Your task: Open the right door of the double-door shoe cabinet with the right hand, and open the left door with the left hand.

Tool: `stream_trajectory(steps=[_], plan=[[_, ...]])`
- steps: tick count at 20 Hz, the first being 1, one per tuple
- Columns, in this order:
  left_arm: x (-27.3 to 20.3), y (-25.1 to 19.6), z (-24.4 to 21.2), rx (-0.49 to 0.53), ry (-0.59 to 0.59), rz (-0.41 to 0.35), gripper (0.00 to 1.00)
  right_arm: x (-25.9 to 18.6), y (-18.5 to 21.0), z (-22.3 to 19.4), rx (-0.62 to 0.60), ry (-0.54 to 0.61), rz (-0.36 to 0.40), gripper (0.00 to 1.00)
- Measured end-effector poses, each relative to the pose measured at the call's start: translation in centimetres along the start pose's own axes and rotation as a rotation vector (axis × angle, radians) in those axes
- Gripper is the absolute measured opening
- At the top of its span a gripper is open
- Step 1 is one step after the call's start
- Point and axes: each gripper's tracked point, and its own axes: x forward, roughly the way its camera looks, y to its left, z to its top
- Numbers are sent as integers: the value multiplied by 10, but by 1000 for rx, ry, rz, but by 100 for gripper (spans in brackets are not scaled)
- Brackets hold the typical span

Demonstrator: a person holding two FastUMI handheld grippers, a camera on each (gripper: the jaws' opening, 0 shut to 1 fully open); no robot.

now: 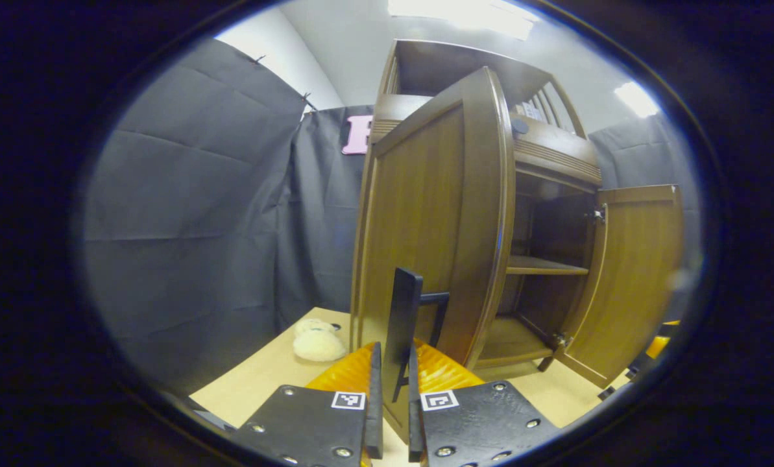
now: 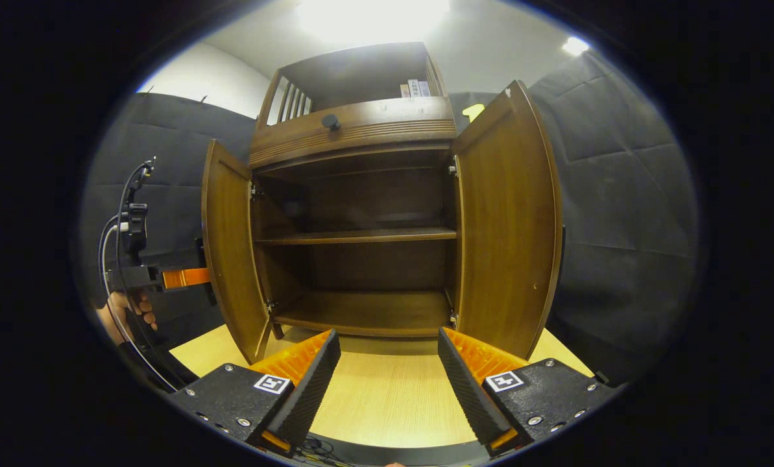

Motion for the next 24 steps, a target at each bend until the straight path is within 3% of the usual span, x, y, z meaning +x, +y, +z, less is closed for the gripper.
stream_trajectory(steps=[5,12,17,24], plan=[[2,8,1,11,-27,111,7,6,6,1,9,1,20,94],[-6,14,0,30,-38,169,8,9,11,1,23,2,45,94],[-19,21,12,32,-57,266,8,4,12,8,20,-13,56,95],[-34,14,25,3,-104,255,8,-23,0,26,12,-53,64,94]])
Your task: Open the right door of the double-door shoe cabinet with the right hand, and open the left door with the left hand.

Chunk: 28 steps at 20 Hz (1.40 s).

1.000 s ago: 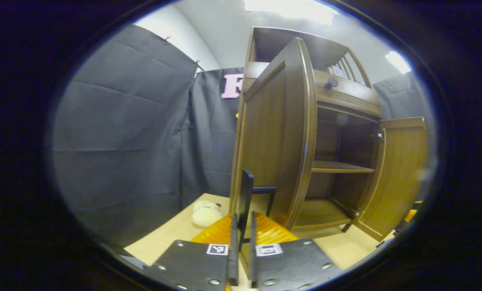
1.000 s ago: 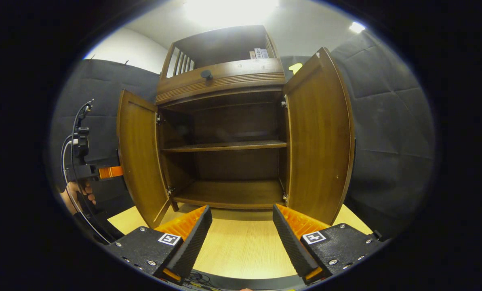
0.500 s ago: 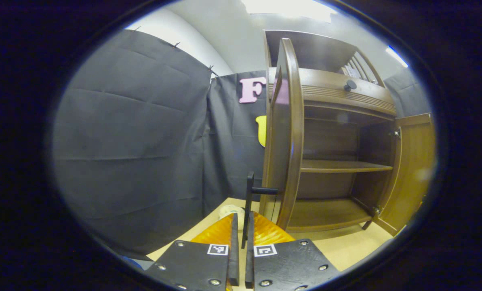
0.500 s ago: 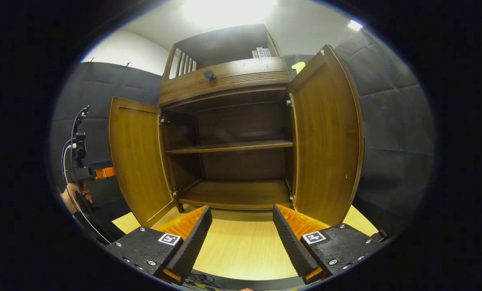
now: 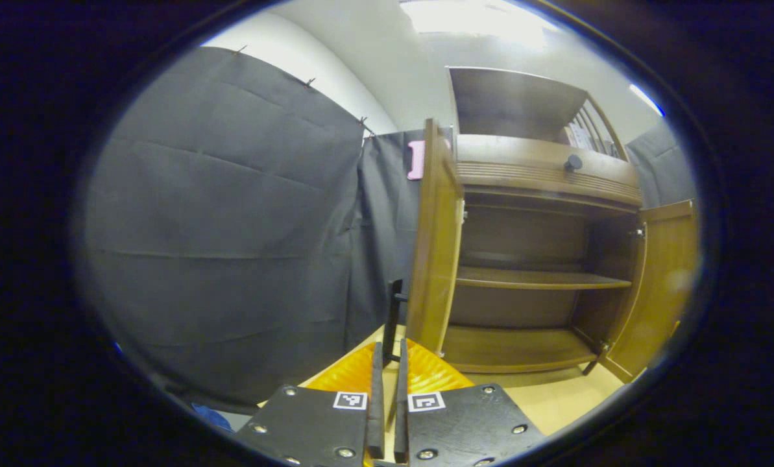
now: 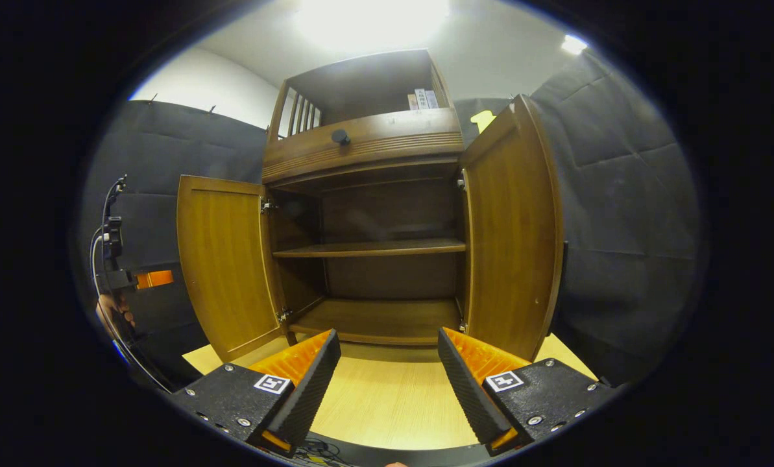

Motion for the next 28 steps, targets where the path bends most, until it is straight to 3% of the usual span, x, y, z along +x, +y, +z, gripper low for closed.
stream_trajectory(steps=[6,13,22,25,28], plan=[[-22,-21,7,20,-18,-97,9,-26,-8,12,-4,-29,-23,93],[-37,-36,11,31,-16,-194,8,-37,17,33,15,-80,-56,93],[-51,-38,11,68,-35,-249,7,-68,47,35,22,-110,-114,93],[-56,-40,7,65,-22,-273,47,-76,50,34,13,-118,-129,92],[-56,-35,6,74,-21,-258,96,-81,52,33,15,-117,-139,93]])
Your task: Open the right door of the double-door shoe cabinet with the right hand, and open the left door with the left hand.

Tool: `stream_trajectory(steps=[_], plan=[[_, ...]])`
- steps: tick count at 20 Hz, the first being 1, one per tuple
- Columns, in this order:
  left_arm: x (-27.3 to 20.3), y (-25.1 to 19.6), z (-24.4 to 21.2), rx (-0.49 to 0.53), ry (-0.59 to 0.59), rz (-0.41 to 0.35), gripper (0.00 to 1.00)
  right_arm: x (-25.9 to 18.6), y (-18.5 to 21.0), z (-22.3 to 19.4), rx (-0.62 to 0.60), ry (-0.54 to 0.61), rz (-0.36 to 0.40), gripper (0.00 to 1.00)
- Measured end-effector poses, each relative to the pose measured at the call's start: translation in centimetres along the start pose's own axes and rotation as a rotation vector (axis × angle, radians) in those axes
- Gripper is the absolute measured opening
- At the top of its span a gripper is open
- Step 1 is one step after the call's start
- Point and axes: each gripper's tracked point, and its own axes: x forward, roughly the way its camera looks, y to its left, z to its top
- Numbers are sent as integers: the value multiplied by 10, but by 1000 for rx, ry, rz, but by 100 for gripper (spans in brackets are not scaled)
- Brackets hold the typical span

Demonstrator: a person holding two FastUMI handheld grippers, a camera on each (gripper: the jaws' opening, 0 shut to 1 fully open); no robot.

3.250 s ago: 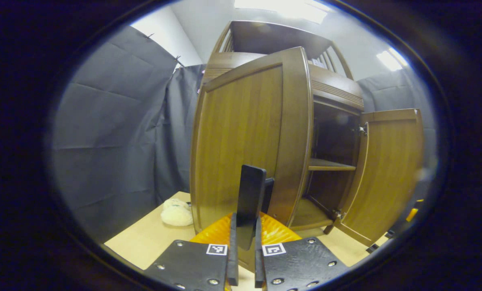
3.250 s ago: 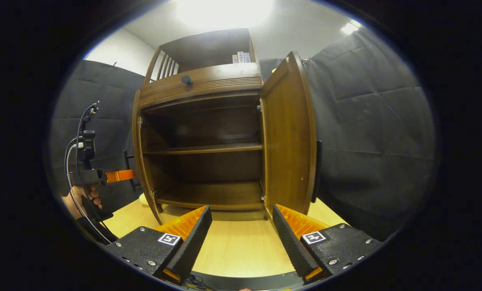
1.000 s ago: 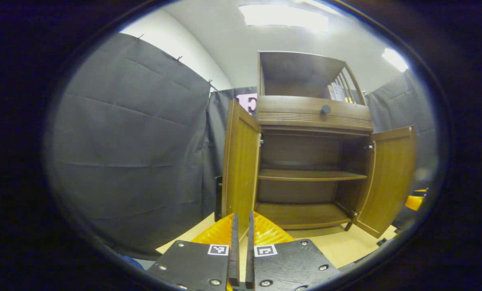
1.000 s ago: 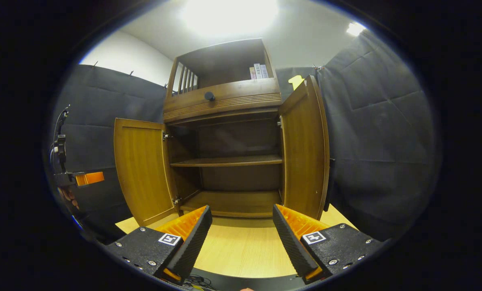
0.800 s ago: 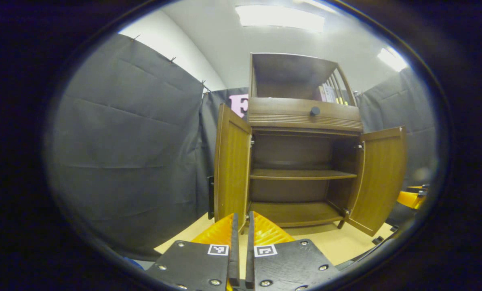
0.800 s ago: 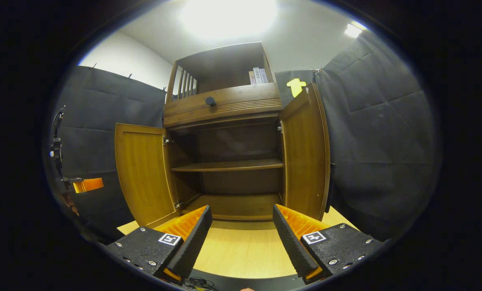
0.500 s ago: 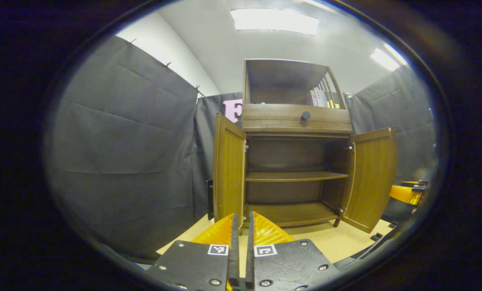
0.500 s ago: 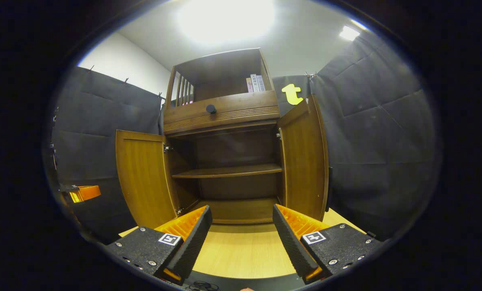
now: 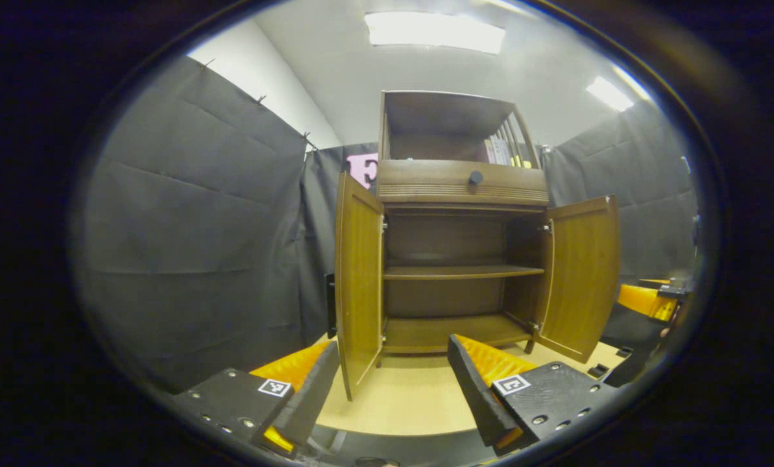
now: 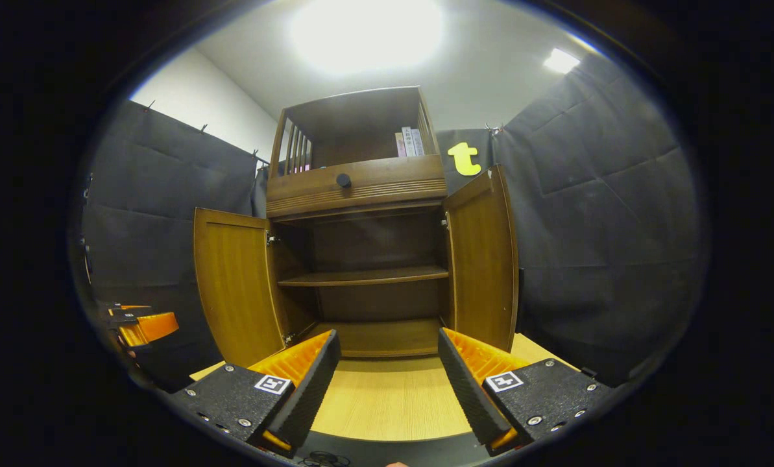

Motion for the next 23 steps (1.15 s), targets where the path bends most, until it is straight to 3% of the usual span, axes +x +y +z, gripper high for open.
stream_trajectory(steps=[1,6,7,10,22,23], plan=[[1,0,0,4,0,1,100,-1,0,0,0,1,-4,92],[2,0,1,2,-13,-5,100,-7,-1,3,-8,-5,-24,92],[3,0,2,-1,-12,-5,96,-6,-2,4,-9,-8,-28,92],[3,1,2,-5,-13,1,100,-6,-1,5,-11,-13,-35,92],[8,4,6,6,-23,6,100,-4,0,11,-26,-31,-42,92],[9,4,5,10,-25,7,96,-4,0,11,-27,-33,-44,93]])
